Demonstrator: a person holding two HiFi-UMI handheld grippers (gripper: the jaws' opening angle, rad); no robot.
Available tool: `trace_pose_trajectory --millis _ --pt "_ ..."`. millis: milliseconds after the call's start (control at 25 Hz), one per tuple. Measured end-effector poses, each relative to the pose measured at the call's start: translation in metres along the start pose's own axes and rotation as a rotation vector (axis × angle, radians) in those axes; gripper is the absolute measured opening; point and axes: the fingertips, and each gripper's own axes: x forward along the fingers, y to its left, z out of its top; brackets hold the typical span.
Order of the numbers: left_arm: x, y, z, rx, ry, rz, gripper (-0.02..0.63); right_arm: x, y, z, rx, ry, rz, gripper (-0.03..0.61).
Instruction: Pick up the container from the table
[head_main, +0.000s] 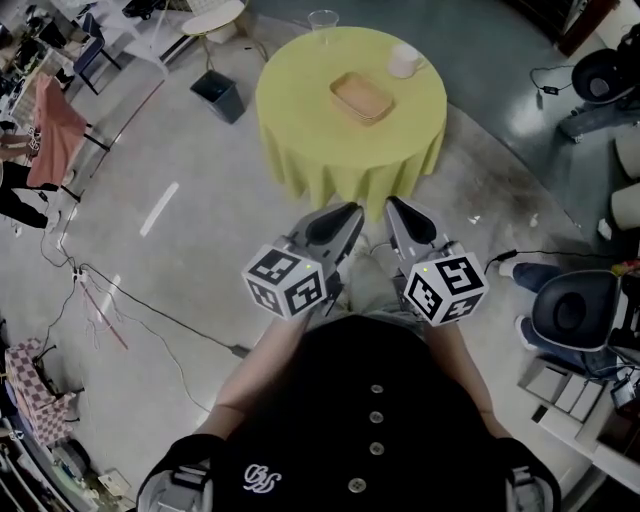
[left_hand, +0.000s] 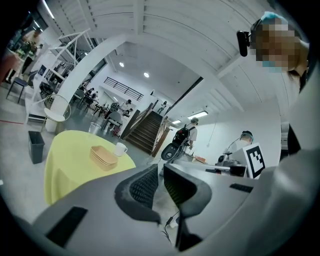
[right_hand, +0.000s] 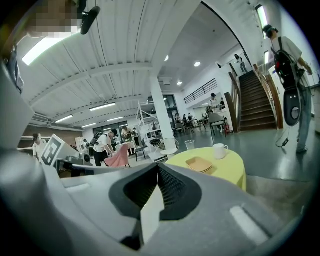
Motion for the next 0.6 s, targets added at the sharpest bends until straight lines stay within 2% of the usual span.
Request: trace_pose_trajectory --millis 240,600 --pt "0.020 0.022 0.018 0.010 -0.007 0.016 0.043 0.024 -0.022 0.009 0.005 0.004 0.004 0.003" --pt "0.081 0.077 0.048 0.009 -0.014 0.046 0.043 0.098 -0.071 0.034 -0.001 0.009 0.055 0.003"
